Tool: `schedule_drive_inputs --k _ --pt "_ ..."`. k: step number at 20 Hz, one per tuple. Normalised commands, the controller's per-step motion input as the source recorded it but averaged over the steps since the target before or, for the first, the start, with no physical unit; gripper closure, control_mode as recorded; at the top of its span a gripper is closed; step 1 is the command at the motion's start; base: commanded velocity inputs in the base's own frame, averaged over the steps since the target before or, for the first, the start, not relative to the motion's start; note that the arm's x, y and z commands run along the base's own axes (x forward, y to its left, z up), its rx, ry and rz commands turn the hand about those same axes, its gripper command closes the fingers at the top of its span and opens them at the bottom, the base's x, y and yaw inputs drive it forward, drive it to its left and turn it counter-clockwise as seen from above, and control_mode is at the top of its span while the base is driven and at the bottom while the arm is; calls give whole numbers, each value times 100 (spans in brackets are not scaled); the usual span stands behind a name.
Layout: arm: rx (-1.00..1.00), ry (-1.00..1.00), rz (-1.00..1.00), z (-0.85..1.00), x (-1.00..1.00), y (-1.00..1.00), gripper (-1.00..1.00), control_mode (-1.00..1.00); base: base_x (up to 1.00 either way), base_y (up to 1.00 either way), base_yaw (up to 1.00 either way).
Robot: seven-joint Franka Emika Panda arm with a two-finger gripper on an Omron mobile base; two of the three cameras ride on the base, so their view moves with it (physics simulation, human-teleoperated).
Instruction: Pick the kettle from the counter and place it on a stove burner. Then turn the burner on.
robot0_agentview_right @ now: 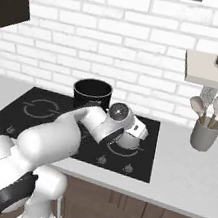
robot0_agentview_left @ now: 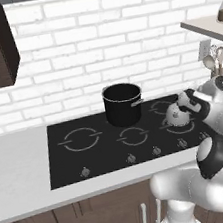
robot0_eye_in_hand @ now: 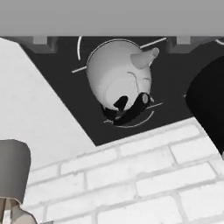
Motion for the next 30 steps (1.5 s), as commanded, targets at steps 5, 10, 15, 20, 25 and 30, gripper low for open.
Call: schedule_drive_inputs --k 5,10,15,20,25,30 --pt "-2 35 24 6 -51 -53 -100 -100 0 0 0" --pt "-17 77 7 4 6 -12 -100 -100 0 0 0" --pt "-14 72 5 -16 21 0 -100 -100 0 0 0" --pt "5 20 0 -74 -12 -3 -100 -100 0 0 0" --pt "19 9 0 -97 -4 -1 -100 -100 0 0 0" --pt "18 -1 0 -47 1 -10 -100 -100 0 0 0"
